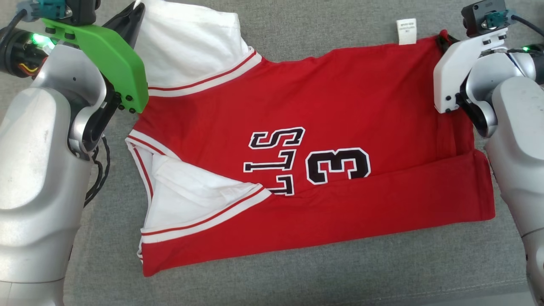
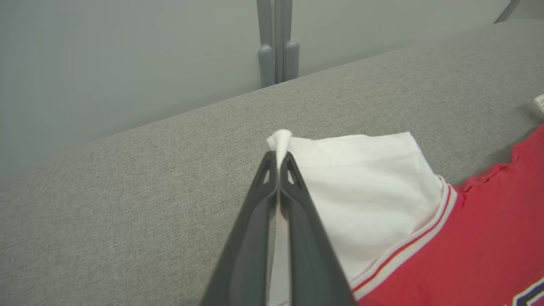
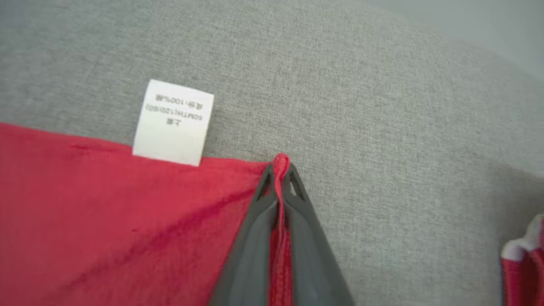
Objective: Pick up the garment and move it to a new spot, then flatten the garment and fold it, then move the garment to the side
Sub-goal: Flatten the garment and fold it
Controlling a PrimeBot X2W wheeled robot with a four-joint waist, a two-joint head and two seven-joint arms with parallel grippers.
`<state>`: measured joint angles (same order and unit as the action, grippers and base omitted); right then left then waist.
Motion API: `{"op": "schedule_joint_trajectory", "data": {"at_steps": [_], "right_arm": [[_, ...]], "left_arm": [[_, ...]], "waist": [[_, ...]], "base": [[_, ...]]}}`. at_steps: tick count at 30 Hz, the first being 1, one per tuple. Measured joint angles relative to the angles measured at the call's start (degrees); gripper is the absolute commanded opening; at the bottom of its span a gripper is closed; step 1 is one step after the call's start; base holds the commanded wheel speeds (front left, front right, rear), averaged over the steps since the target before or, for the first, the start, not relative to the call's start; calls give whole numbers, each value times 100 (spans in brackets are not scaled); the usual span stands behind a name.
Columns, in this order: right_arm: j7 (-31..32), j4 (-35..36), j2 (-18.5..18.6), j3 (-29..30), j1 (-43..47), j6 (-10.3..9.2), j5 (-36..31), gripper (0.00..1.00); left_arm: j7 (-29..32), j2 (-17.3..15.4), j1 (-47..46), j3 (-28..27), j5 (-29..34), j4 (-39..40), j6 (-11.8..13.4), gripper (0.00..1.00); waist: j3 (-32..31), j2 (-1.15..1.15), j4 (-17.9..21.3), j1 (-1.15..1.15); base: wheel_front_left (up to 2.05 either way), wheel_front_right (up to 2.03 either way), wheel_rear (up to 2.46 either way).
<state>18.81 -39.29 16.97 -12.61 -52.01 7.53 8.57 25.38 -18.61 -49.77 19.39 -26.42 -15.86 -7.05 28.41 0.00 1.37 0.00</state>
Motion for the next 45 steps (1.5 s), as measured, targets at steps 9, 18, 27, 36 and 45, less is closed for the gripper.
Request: {"op": "schedule_joint_trajectory", "data": {"at_steps": [9, 18, 27, 36, 45], "right_arm": [[-917, -177, -53, 446, -125, 0, -140, 0], [-1790, -110, -116, 257, 497, 0, 157, 0], [-2256, 762, 151, 422, 2174, 0, 617, 0], [-2107, 1575, -40, 925, 3476, 0, 753, 0], [-1922, 1965, -236, 1340, 4031, -1, 550, 0]], "left_arm": [[-378, -32, 5, -107, -11, -169, 100, 0], [-840, -69, 946, -224, -242, 366, 101, 0], [-953, -138, 3141, -308, -586, 1722, 525, 0], [-1163, 198, 4639, -149, -850, 2024, 864, 0], [-1337, 394, 5136, 8, -928, 1839, 936, 0]], "waist": [[-202, 0, 32, 0], [-620, 0, 83, 0], [-1205, 0, -14, 0], [-1716, 0, -214, 0], [-1993, 0, -339, 0]], "base": [[0, 0, 0], [0, 0, 0], [0, 0, 0], [0, 0, 0], [0, 0, 0]]}}
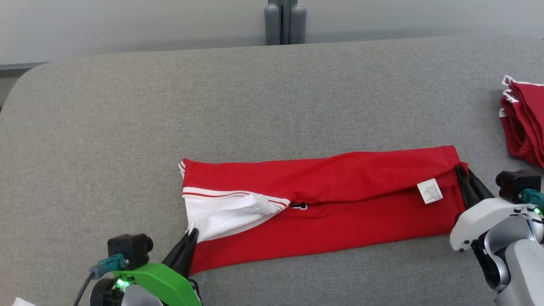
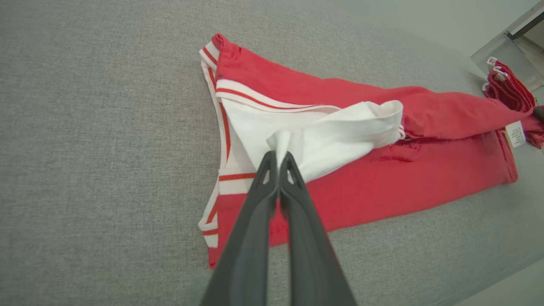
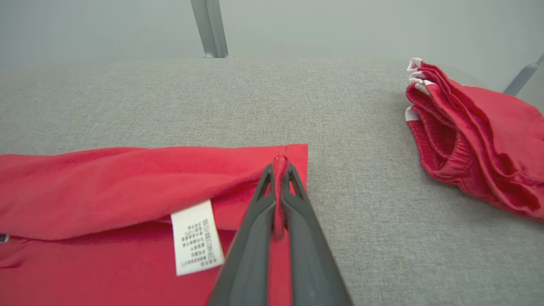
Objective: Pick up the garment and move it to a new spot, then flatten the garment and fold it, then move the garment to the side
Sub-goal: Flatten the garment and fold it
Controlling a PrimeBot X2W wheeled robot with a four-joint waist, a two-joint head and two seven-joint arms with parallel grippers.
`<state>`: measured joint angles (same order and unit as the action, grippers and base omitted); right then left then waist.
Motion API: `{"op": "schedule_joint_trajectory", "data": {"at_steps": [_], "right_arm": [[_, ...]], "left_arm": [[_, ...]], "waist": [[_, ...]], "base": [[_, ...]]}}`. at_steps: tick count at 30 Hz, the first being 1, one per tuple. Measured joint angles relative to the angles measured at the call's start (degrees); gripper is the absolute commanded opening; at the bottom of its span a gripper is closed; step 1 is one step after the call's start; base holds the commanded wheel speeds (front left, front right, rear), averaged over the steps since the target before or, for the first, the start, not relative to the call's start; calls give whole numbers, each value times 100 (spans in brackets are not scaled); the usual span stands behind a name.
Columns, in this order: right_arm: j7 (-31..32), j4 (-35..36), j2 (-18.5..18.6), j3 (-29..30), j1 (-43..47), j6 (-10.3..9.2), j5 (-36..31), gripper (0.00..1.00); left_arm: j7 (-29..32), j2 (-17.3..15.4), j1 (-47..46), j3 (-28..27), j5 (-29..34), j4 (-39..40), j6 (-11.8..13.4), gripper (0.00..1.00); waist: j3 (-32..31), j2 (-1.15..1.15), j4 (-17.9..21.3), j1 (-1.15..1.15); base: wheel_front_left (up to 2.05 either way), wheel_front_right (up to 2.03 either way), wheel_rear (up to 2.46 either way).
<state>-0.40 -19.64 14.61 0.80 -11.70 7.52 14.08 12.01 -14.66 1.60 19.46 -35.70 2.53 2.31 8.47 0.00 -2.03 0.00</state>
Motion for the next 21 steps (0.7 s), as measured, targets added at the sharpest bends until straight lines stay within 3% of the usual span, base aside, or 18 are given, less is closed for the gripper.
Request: {"op": "schedule_joint_trajectory", "data": {"at_steps": [4, 5, 6, 7, 8, 12, 16, 21], "right_arm": [[53, 14, -93, 74, 113, 0, -33, 3], [38, -1, -109, 81, 123, 0, -56, 24], [30, -25, -131, 99, 132, 0, -66, 45], [11, -47, -153, 116, 159, 0, -80, 85], [-30, -57, -176, 149, 190, 1, -99, 100], [-175, -78, -269, 368, 287, 0, -116, 100], [-274, -41, -360, 641, 458, 0, -125, 100], [-233, 181, -481, 875, 552, 0, -165, 100]], "left_arm": [[1, 73, 26, 79, -23, -198, -3, 0], [-1, 78, 26, 89, -23, -286, -3, 0], [-59, 79, 25, 83, 0, -353, 1, 26], [-157, 82, 20, 62, 38, -405, 30, 95], [-222, 88, 18, 34, 49, -453, 47, 100], [-636, 119, 7, -134, 132, -485, 152, 100], [-1187, 77, -58, -434, 412, -402, 455, 100], [-1562, 64, -154, -508, 670, -363, 644, 100]], "waist": [[10, 0, -6, 0], [15, 0, -1, 0], [18, 0, 6, 0], [18, 0, 16, 0], [17, 0, 24, 0], [-11, 0, 40, 0], [-90, 0, 38, 0], [-178, 0, 21, 0]], "base": [[0, 0, 0], [0, 0, 0], [0, 0, 0], [0, 0, 0], [0, 0, 0], [0, 0, 0], [0, 0, 0], [0, 0, 0]]}}
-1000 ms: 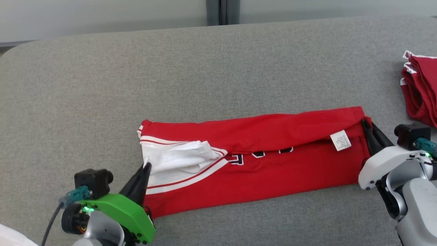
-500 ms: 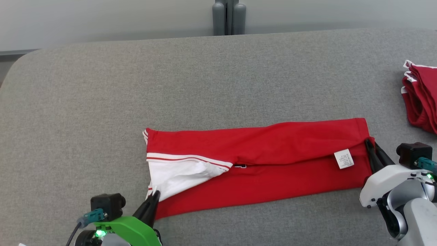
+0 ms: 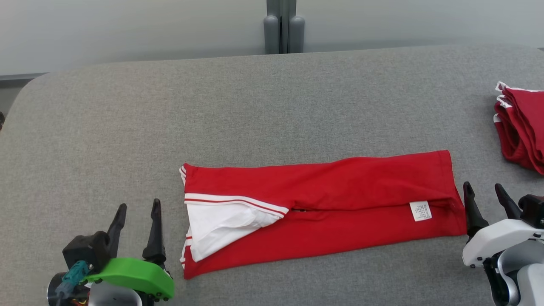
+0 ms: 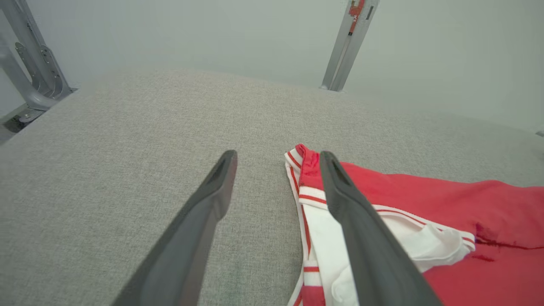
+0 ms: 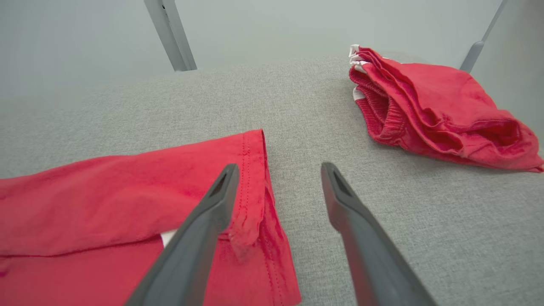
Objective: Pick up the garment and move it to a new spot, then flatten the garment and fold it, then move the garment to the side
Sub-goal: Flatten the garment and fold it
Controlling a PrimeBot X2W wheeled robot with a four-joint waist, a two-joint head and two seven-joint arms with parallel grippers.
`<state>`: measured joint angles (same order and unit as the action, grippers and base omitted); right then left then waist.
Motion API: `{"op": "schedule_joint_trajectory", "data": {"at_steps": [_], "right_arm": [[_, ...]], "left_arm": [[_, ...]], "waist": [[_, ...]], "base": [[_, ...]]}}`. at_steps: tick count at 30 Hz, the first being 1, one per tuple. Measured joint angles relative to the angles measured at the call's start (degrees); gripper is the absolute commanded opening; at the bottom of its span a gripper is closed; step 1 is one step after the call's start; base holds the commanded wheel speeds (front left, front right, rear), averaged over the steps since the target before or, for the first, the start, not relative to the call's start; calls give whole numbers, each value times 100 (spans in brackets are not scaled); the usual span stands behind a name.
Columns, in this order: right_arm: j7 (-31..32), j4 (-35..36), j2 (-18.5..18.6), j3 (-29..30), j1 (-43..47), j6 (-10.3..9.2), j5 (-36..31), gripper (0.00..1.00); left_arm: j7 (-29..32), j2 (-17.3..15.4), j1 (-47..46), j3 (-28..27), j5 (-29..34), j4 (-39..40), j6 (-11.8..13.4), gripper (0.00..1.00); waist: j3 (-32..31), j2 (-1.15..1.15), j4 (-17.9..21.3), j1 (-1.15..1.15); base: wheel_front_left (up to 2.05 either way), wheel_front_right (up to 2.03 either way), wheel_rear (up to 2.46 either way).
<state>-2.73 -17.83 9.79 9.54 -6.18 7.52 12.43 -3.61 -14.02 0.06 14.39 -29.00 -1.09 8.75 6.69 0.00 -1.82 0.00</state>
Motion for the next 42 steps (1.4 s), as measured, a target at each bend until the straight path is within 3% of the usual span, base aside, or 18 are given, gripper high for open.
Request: {"op": "schedule_joint_trajectory", "data": {"at_steps": [6, 12, 22, 23, 24, 27, 34, 42], "right_arm": [[489, 5, -70, 58, -61, 0, -36, 100], [1107, -706, 112, -171, -470, 0, -56, 100], [1401, -1683, 396, -617, -944, 0, 48, 99], [1423, -1753, 399, -657, -982, 0, 97, 49], [1457, -1820, 396, -676, -1016, 0, 141, 33], [1483, -2001, 390, -745, -1137, 4, 229, 0], [1110, -2179, 460, -743, -1300, 10, 427, 0], [925, -1826, 1017, -291, -1015, 2, 791, 0]], "left_arm": [[-265, 70, -152, -20, 182, -119, 192, 100], [-330, 157, -305, 70, 193, -240, 192, 100], [-402, 153, -364, 46, 188, -376, 212, 100], [-402, 152, -364, 44, 182, -390, 218, 100], [-402, 151, -364, 42, 181, -398, 234, 100], [-403, 143, -366, 38, 174, -421, 235, 100], [-401, 114, -371, 58, 158, -437, 237, 100], [-393, 89, -365, 85, 135, -457, 257, 100]], "waist": [[-47, 0, -59, 0], [-3, 0, -156, 0], [67, 0, -362, 0], [68, 0, -368, 0], [68, 0, -367, 0], [70, 0, -345, 0], [77, 0, -196, 0], [-1, 0, 32, 0]], "base": [[0, 0, 0], [0, 0, 0], [0, 0, 0], [0, 0, 0], [0, 0, 0], [0, 0, 0], [0, 0, 0], [0, 0, 0]]}}
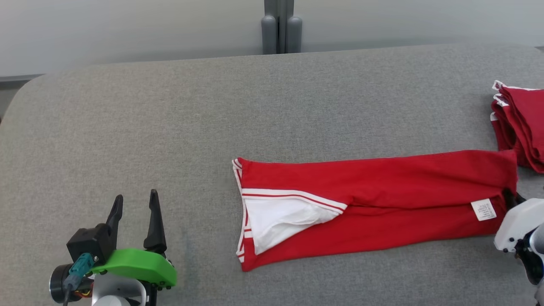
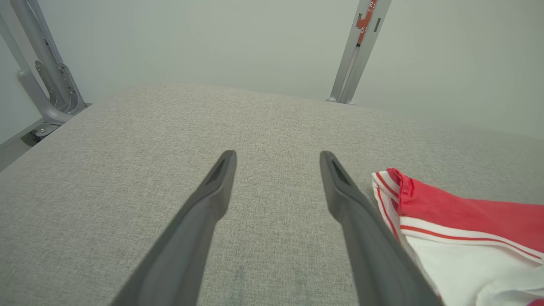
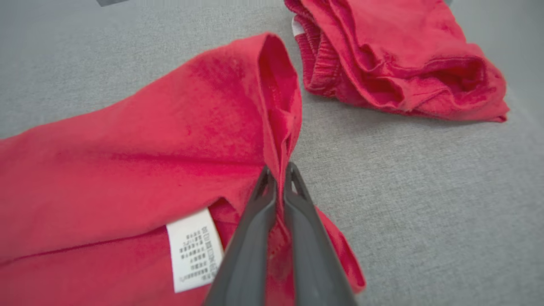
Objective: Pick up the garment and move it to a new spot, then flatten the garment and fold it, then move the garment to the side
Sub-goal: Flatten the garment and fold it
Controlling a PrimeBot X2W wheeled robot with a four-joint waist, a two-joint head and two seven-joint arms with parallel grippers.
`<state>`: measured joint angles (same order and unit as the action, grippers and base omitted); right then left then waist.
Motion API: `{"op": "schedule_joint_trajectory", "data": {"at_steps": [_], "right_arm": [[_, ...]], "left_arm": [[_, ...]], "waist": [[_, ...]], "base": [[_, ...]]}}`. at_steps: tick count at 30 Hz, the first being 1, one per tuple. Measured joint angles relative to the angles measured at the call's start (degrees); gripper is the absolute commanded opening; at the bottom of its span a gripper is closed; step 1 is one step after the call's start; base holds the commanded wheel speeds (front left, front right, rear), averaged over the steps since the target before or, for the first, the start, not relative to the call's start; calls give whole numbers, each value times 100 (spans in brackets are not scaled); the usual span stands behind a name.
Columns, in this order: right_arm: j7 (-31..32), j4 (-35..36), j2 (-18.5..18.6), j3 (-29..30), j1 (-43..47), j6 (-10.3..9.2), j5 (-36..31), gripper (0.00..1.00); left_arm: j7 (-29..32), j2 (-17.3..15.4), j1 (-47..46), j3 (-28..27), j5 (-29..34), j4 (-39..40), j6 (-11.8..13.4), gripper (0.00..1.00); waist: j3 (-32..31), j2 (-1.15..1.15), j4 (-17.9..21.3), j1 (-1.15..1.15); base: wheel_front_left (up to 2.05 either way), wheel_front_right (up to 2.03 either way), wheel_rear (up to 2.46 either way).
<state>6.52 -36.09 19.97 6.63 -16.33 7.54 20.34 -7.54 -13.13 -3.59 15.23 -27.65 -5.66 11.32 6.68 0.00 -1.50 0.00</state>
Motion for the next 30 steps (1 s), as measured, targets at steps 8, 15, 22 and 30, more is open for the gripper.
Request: {"op": "schedule_joint_trajectory", "data": {"at_steps": [8, 15, 22, 30], "right_arm": [[45, 781, -216, 71, 426, -1, 447, 0], [309, 1918, -557, -334, 896, -5, 1010, 0], [792, 3215, -924, -968, 1255, -7, 1489, 0], [971, 3535, -1433, -1903, 1124, -8, 1775, 0]], "left_arm": [[45, -12, 5, 92, 0, -1, 13, 100], [75, -15, 7, 159, -1, -35, -5, 100], [73, -10, 20, 210, -25, -55, -5, 100], [56, 11, 14, 275, -47, -104, -24, 100]], "waist": [[-92, 0, 137, 0], [-161, 0, 19, 0], [-262, 0, -213, 0], [-311, 0, -584, 0]], "base": [[0, 0, 0], [0, 0, 0], [0, 0, 0], [0, 0, 0]]}}
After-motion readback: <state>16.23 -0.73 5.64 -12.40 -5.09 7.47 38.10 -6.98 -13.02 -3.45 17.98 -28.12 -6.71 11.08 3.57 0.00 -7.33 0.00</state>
